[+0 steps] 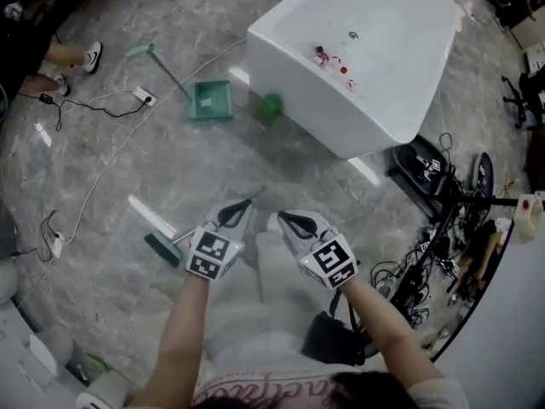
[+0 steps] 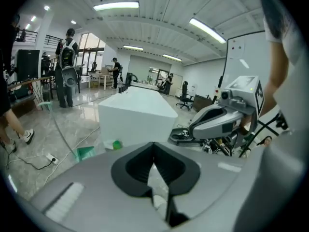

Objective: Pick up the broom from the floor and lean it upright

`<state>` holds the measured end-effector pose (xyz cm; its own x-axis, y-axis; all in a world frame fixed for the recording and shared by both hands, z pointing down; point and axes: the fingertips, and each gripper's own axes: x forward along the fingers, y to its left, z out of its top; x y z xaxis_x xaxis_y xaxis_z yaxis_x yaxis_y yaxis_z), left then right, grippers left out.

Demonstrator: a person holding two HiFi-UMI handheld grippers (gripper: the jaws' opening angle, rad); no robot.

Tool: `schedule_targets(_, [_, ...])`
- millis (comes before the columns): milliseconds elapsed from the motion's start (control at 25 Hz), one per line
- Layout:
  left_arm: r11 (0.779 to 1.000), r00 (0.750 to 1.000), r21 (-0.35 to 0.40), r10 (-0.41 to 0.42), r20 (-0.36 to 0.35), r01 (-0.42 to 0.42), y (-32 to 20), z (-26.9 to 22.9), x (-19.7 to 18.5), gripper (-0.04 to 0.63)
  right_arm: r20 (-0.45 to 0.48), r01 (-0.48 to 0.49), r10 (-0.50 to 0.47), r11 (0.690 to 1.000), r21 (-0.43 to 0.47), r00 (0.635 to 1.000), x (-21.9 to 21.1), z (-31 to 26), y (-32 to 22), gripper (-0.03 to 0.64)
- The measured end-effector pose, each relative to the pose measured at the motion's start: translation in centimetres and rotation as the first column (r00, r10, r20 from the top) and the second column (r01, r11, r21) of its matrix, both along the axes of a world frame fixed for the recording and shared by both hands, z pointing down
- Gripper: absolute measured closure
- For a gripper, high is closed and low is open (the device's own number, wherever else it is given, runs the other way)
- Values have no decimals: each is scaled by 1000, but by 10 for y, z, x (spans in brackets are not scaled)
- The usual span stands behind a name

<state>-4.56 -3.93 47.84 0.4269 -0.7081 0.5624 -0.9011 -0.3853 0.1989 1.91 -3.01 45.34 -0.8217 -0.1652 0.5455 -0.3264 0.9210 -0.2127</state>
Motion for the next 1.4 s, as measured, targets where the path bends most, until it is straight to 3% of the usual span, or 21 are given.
schedule_targets(160, [994, 999, -112, -10, 37, 14, -6, 67, -5, 594, -50, -12, 9, 997, -72, 999, 5, 60, -19, 615])
schedule_targets(360, [976, 999, -215, 27, 41, -18, -9, 161, -8, 547, -113, 45, -62, 988, -151, 992, -12, 148, -5, 615])
schedule_targets(600, [949, 987, -300, 129, 92, -96, -16, 295, -8, 521, -168, -133, 97, 967, -219, 981, -24, 270, -27, 615])
schedule_targets(800, [896, 958, -408, 251, 138, -176, 6, 404, -6, 464, -273, -193, 121, 948, -252, 954, -20, 372, -22, 615])
schedule_targets(1000, [854, 931, -487, 310, 192, -184, 20, 488, -3, 463, -300, -143, 59, 953, -266, 952, -15, 432, -8, 615])
schedule_targets(1240, [810, 903, -558, 360, 234, -178, 29, 558, 0, 463, -341, -75, -23, 960, -271, 940, -10, 486, -6, 615])
schedule_targets(1400, [784, 874, -589, 413, 257, -197, 33, 588, 1, 471, -341, -101, 3, 957, -270, 940, -12, 505, -17, 615])
